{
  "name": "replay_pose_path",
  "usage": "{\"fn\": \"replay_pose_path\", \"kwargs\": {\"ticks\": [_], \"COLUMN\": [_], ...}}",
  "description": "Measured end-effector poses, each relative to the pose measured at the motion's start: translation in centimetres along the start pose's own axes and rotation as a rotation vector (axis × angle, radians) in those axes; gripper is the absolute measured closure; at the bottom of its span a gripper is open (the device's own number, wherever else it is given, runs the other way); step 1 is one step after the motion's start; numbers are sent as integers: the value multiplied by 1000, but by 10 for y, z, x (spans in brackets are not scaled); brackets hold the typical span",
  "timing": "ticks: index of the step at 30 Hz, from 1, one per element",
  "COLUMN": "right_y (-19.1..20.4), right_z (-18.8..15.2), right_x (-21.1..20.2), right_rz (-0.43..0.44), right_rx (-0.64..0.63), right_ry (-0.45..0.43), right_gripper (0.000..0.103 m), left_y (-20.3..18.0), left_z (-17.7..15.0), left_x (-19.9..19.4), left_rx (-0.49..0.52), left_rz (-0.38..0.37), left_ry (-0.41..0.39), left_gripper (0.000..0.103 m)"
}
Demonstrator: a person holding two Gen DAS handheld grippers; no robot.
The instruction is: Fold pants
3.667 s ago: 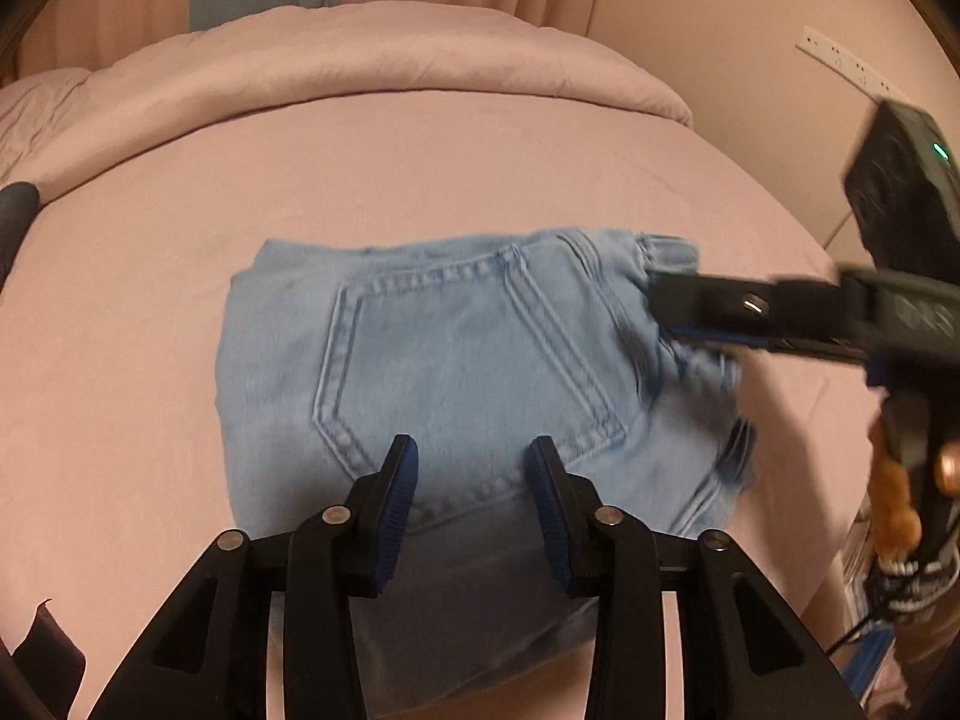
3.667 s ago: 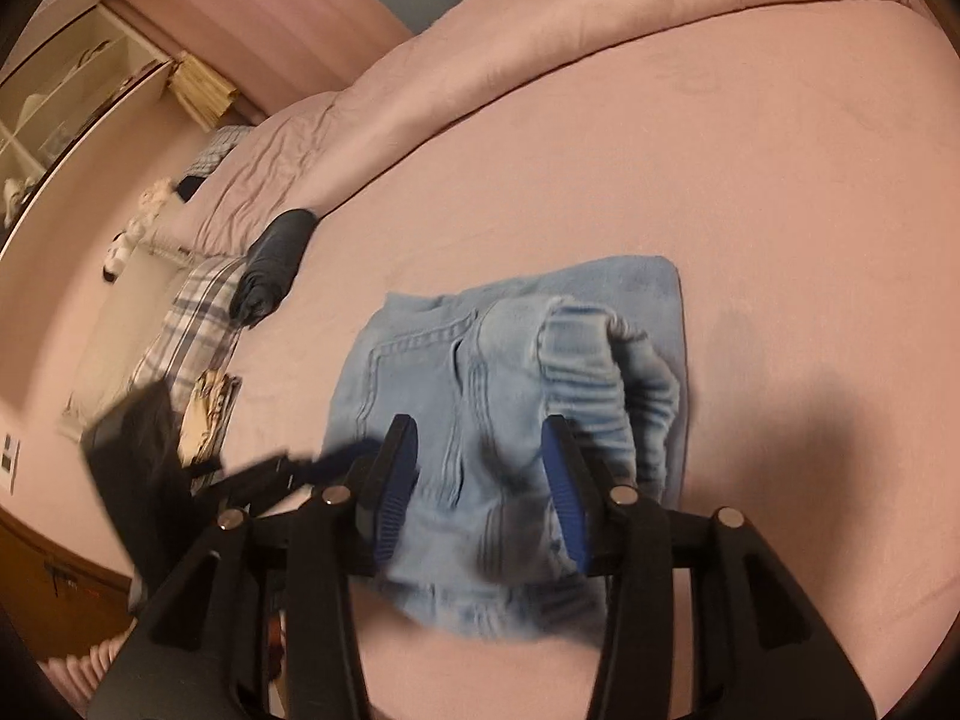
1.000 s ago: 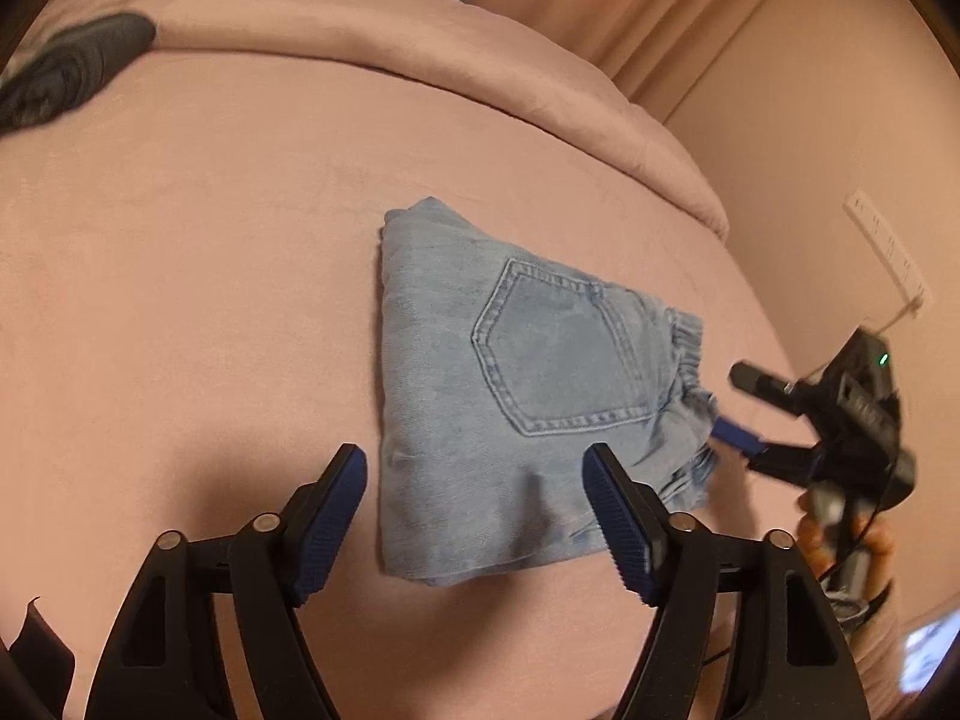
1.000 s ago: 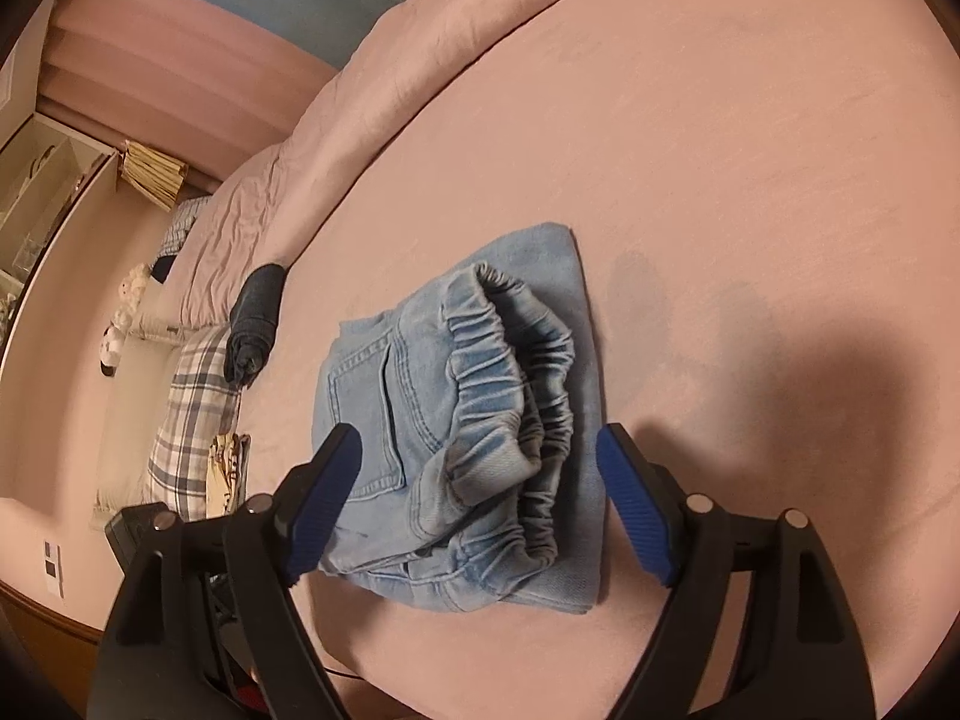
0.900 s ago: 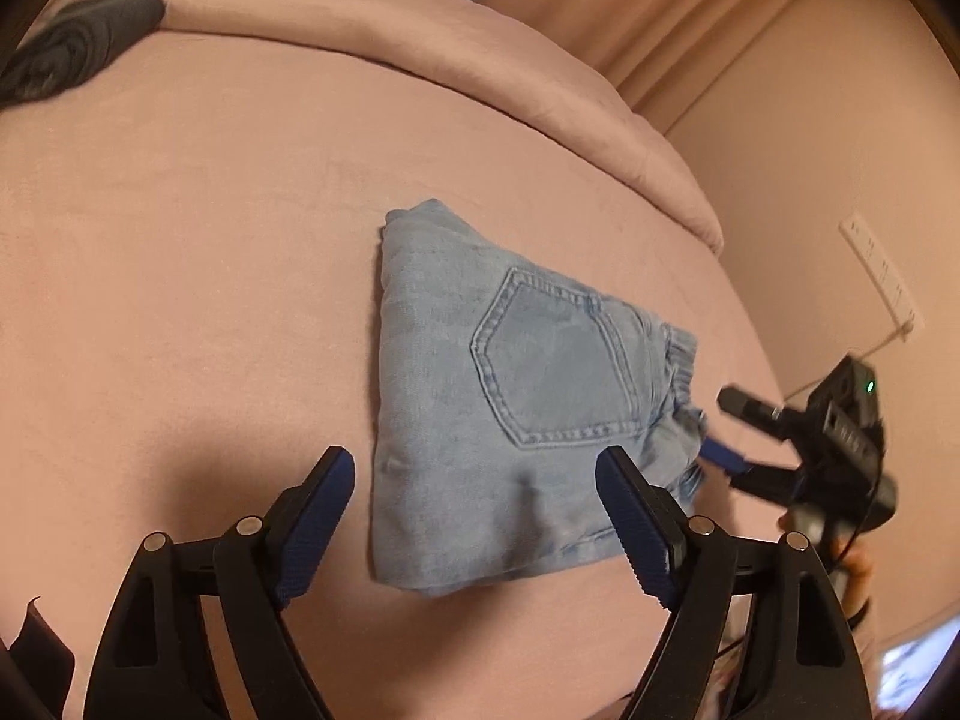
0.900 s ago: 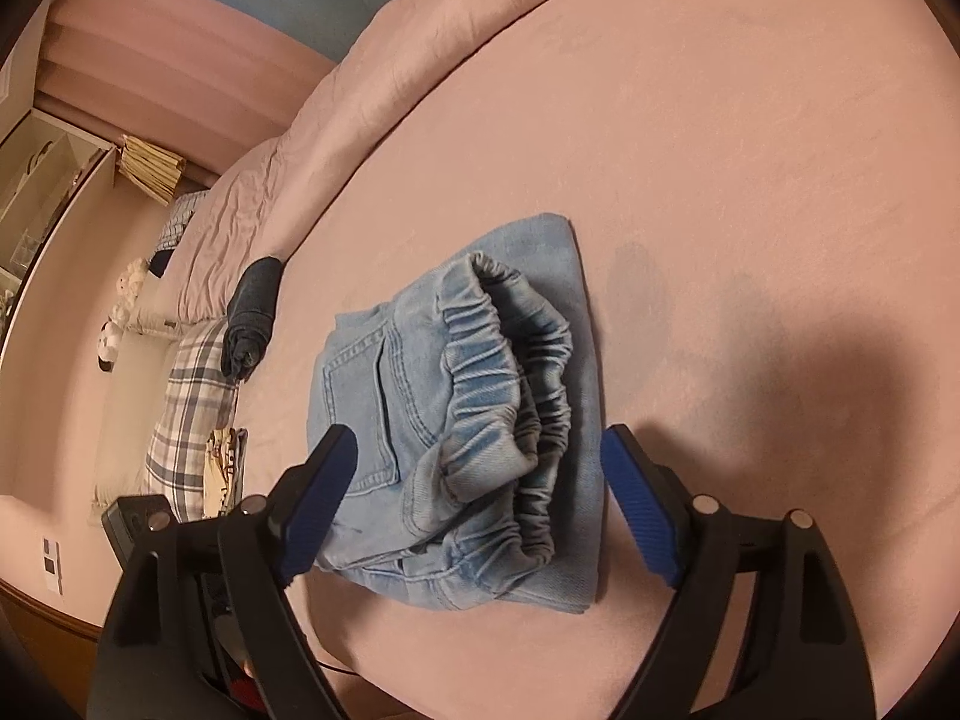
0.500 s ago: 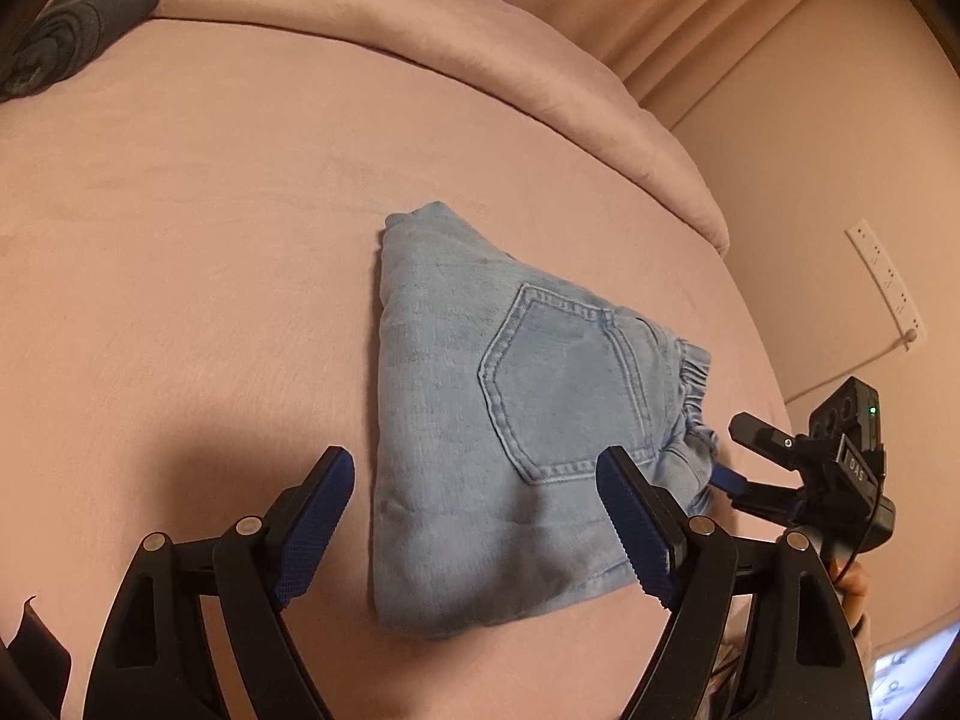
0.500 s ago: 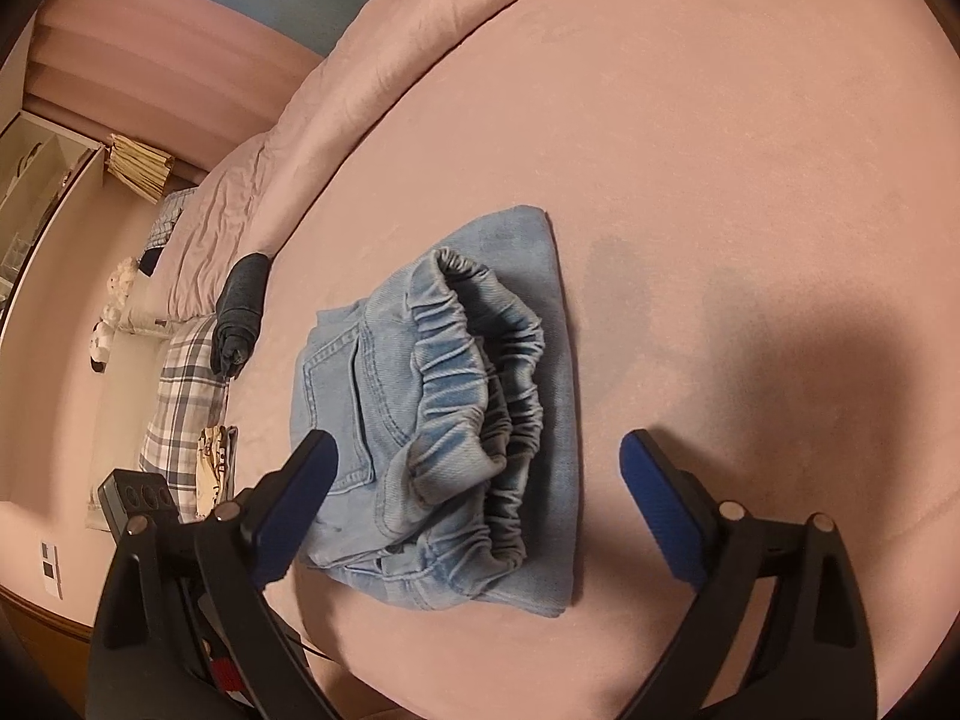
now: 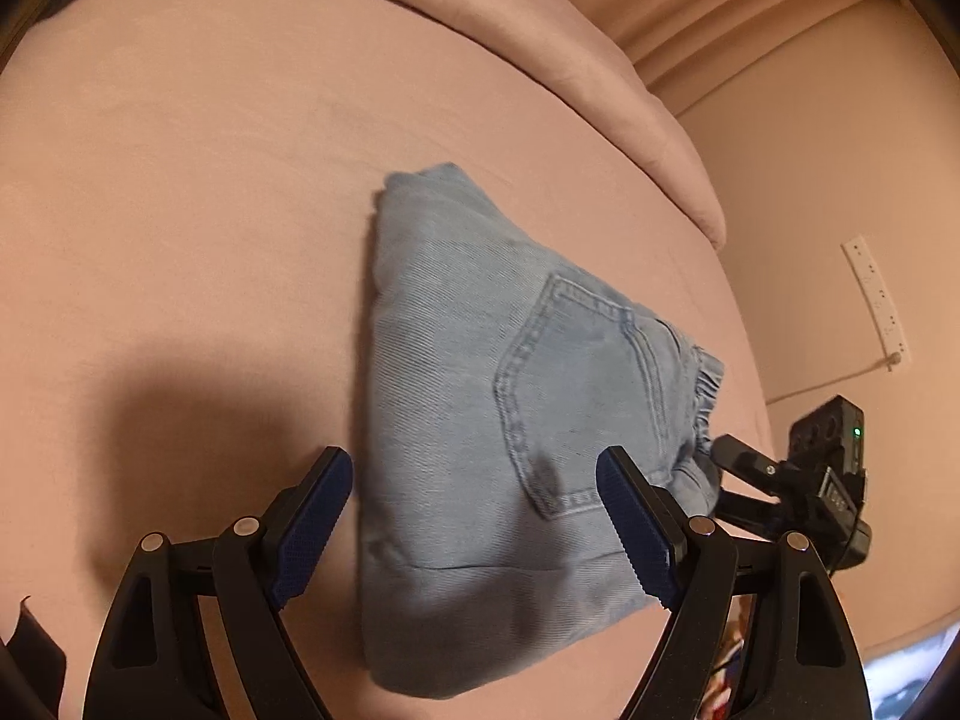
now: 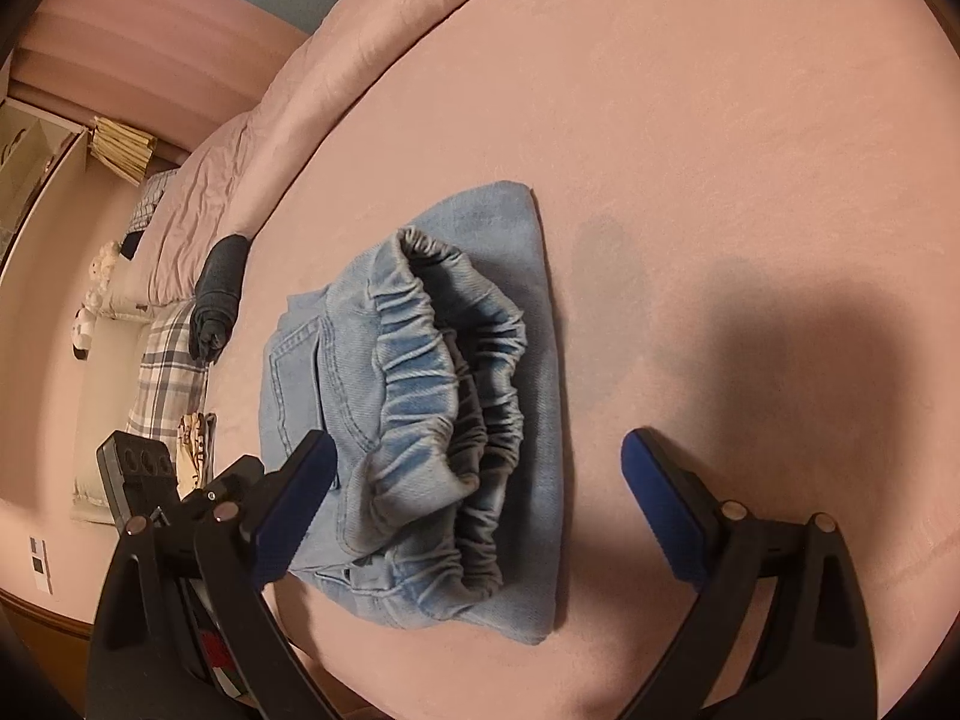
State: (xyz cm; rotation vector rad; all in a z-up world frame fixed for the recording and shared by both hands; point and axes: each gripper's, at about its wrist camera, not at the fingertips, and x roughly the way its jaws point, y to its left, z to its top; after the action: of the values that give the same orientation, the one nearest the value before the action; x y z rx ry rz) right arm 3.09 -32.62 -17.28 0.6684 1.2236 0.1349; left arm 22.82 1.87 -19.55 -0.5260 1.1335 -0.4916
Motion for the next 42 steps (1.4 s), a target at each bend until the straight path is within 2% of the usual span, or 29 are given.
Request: {"fn": "replay_pose_path", "kwargs": {"ticks": [9,15,23,26,28,31,32,33,38,42], "right_y": [10,19,30,29,29,37,40,42,47,56], "right_z": [4,12,25,27,26,19,17,15,13,9], "right_x": [17,30,51,53,53,49,49,49,47,42], "right_rz": [-11,-38,-12,21,32,36,35,37,2,-29], "right_rx": [-70,-133,-209,-212,-206,-224,-235,-238,-233,-264], "right_ry": [54,87,101,93,83,59,51,47,13,-22], "right_gripper": [2,0,0,0,1,18,28,32,40,43], "left_y": [10,13,25,24,19,19,20,20,4,0], "left_z": [8,12,19,17,15,10,10,9,2,-3], "left_x": [10,13,11,10,9,4,3,3,-1,-9], "left_rx": [-57,-59,-45,-17,8,14,2,-7,58,93], "left_rz": [-73,-102,-160,-132,-89,-43,-46,-44,50,68], "left_ry": [38,46,62,66,56,42,38,34,-1,-24], "left_gripper": [20,20,20,24,35,52,54,57,62,68]}}
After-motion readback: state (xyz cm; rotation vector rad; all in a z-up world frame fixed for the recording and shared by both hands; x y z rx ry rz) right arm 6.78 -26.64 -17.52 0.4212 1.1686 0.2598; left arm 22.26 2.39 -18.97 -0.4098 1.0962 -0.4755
